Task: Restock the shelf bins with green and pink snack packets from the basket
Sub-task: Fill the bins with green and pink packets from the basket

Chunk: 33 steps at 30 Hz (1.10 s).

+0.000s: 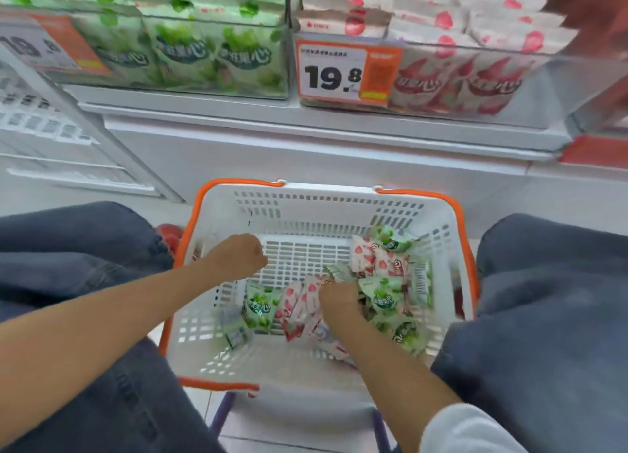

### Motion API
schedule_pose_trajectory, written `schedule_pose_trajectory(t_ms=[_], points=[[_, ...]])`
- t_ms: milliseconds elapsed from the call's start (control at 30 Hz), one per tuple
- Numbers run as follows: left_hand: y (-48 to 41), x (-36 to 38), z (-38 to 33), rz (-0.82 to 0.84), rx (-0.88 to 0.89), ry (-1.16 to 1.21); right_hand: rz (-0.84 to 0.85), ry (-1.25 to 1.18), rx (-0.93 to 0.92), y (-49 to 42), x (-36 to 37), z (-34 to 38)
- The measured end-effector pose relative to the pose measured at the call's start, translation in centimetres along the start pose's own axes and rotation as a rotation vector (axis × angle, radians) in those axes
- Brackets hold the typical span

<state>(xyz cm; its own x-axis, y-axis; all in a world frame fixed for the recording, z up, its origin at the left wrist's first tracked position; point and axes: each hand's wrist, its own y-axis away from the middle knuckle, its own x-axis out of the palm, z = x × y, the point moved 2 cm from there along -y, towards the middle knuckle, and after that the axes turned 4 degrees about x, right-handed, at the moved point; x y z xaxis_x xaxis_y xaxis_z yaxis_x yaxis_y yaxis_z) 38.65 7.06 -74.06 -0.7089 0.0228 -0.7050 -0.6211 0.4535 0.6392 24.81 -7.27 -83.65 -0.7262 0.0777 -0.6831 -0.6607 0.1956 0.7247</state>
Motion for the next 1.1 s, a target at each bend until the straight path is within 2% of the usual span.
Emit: schedule_pose_trajectory(t_ms=[100,200,333,400,500,600,667,767,833,900,967,1100], points=[[-0.3,0.2,0.0,0.018,0.018,-0.014,-0.024,-0.057,0.041,0.6,-1.7,-1.0],[-0.5,-0.2,-1.0,0.02,0.09,0.099,-0.135,-0.297,0.044,1.3,-6.3,-3.7],[0.8,-1.8,-5.3,0.021,0.328,0.23,-0.185,-0.694,-0.163,4.4,-13.2,-7.6],[1.6,-2.8,-7.2,0.012,0.376,0.447,-0.252,-0.896,-0.213,6.6,-15.8,-9.2],[3.0,-4.8,-8.9,-0.077,0.327,0.85,-0.326,-1.272,-0.191,9.6,-18.3,-11.6],[4.2,-6.0,-10.2,-0.057,0.287,1.103,-0.204,-1.551,-0.175,12.0,-19.6,-13.6],[4.9,-6.4,-11.2,-0.025,0.3,1.185,-0.158,-1.553,-0.176,13.2,-20.3,-14.4],[6.0,-7.1,-13.3,0.041,0.353,1.176,-0.262,-1.542,-0.173,14.2,-21.4,-15.5],[6.6,-7.7,-15.1,0.034,0.409,1.142,-0.3,-1.56,-0.203,15.1,-22.4,-16.2],[7.0,-8.2,-17.0,-0.005,0.43,1.159,-0.269,-1.557,-0.258,16.3,-23.4,-17.1],[7.6,-8.9,-18.8,-0.052,0.455,1.168,-0.246,-1.447,-0.293,17.5,-24.3,-18.2],[7.6,-9.9,-21.3,-0.164,0.542,1.009,-0.365,-1.184,-0.204,19.7,-26.0,-21.3]])
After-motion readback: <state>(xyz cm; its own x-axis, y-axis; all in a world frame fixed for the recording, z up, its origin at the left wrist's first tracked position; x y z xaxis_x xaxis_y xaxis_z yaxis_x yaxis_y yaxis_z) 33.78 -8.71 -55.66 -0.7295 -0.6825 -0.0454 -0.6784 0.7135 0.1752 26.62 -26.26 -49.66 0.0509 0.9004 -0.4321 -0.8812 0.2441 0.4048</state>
